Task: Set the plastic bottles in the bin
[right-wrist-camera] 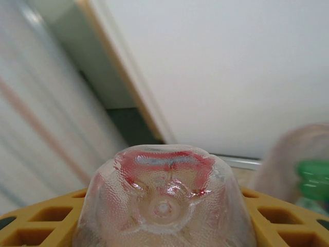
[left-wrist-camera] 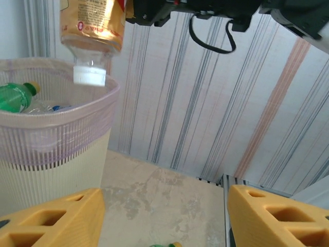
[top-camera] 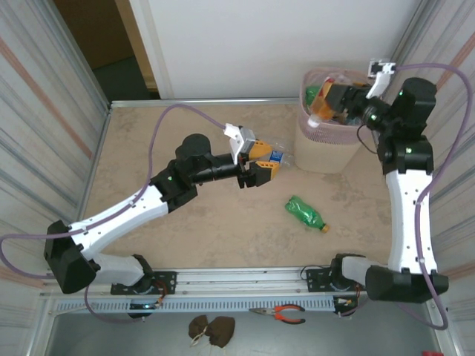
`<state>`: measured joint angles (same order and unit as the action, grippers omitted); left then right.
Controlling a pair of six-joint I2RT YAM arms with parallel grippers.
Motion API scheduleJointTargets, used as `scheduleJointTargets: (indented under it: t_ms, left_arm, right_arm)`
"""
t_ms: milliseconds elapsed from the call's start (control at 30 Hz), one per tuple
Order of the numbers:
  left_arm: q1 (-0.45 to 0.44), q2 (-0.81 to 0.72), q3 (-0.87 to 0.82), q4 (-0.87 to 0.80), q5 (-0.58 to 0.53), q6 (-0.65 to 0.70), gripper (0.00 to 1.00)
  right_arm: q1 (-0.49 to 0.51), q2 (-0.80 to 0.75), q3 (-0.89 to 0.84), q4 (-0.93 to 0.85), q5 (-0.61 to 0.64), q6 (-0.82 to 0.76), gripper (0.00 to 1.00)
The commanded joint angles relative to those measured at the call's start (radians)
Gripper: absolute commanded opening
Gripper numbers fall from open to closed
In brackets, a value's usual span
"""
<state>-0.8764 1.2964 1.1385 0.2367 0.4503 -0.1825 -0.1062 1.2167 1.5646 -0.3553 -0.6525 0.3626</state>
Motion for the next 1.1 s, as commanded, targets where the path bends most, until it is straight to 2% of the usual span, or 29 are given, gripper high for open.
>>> scheduleJointTargets:
  t_ms: [0,100,300,533,1067]
  left_arm:
    - [0.012,-0.04,-0.009,0.01,-0.013,0.017,0.65]
    - [0.017,-0.042,-0.013,0.009,-0.013,0.017,0.65]
    - [0.028,-0.028,-0.008,0.01,-0.006,0.012,0.65]
    - [0.056,-0.005,-0.003,0.011,0.023,-0.009,0.65]
    - [0.074,0.025,0.011,0.004,0.055,-0.023,0.65]
  right_arm:
    - [-0.075,0.062,0.086,-0.059,0.067,0.007,0.5]
    - [-0.112,0.148,0.181,-0.129,0.151,-0.063,0.5]
    - [-0.122,0.314,0.355,-0.263,0.353,-0.218,0.49]
    - [-0.116,0.467,0.453,-0.344,0.516,-0.336,0.49]
    - [-0.081,0.767,0.6,-0.59,0.649,-0.433,0.5]
